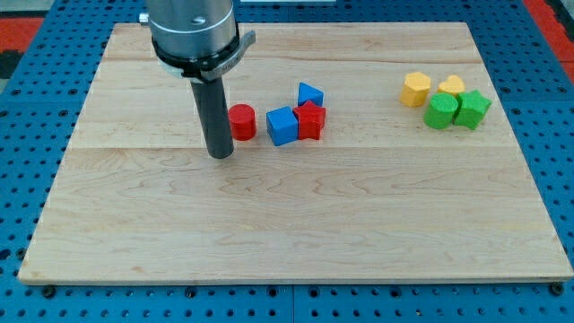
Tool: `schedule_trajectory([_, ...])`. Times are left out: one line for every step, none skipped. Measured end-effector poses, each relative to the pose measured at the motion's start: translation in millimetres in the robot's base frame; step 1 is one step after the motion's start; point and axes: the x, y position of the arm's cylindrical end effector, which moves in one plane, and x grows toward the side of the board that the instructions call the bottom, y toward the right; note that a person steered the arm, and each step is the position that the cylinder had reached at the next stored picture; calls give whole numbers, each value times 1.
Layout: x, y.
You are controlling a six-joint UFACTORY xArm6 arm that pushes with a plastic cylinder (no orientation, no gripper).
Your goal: Slide the red circle closer to the blue cube
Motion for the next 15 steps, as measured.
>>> schedule_trajectory([-18, 8])
schedule_trajectory([-58, 17])
schedule_trajectory([-72, 16])
schedule_trajectory([-71, -21])
schedule_trajectory([-101, -38])
schedule_trajectory([-113, -15])
schedule_trajectory([-88, 14])
schedule_trajectory([-82, 28])
schedule_trajectory([-118, 25])
schedule_trajectory([-148, 30])
schedule_trajectory([-143, 34])
schedule_trajectory([-129, 34])
schedule_trajectory([-125, 35])
schedule_trajectory([-114, 44])
schedule_trajectory([-110, 50])
